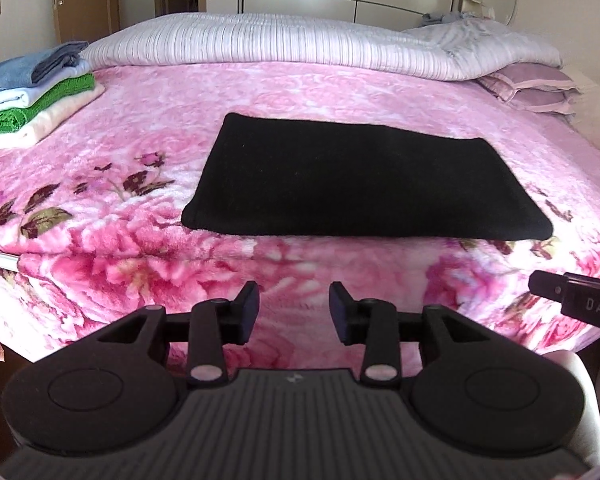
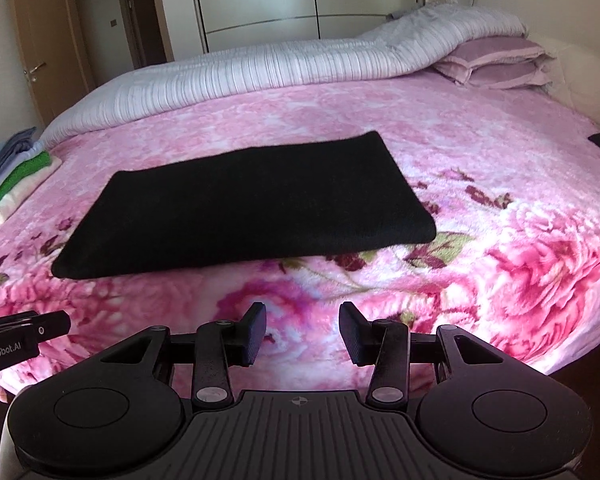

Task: Fold clothes
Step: 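Move both open grippers toward the folded black garment's end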

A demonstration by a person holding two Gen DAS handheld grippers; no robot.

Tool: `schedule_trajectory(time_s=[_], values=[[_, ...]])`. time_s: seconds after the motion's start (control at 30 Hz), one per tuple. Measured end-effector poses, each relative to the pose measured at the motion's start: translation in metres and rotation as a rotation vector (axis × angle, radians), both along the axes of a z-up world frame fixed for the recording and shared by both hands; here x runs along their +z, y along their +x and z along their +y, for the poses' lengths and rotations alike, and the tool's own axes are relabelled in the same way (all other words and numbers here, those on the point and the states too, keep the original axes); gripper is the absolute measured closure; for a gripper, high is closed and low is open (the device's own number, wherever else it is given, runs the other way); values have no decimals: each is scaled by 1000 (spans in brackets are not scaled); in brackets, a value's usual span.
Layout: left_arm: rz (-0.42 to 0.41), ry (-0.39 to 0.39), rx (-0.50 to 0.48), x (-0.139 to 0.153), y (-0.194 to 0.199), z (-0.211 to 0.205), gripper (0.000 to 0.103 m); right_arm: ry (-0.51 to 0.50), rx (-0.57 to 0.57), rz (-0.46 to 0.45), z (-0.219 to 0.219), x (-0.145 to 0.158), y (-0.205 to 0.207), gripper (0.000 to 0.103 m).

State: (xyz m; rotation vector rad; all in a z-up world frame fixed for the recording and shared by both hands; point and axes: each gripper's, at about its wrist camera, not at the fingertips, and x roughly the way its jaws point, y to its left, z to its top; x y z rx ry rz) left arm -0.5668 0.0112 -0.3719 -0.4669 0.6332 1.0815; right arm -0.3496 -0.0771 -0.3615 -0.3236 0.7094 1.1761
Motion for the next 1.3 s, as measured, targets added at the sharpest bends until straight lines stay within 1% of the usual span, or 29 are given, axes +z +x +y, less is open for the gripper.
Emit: schedule_trajectory(time_s=[0.27,0.53,0.63,0.8,1.3], values=[[-18,15,-13,5,-5,-12,69,4,5,-25,-7,8,-9,59],[-32,-13,-18,-5,-9,-13,68,4,5,-82,-8,10,-15,58],[-25,-16,-20,-8,-7,-13,68,2,10,-97,-7,8,-15,58],[-15,-24,-14,-13,-5,-9,68,-11,19,-98,-2,2,-11,58],[46,-98,-21,-41,14,15,68,-83,33,-79,26,-27,7,58]])
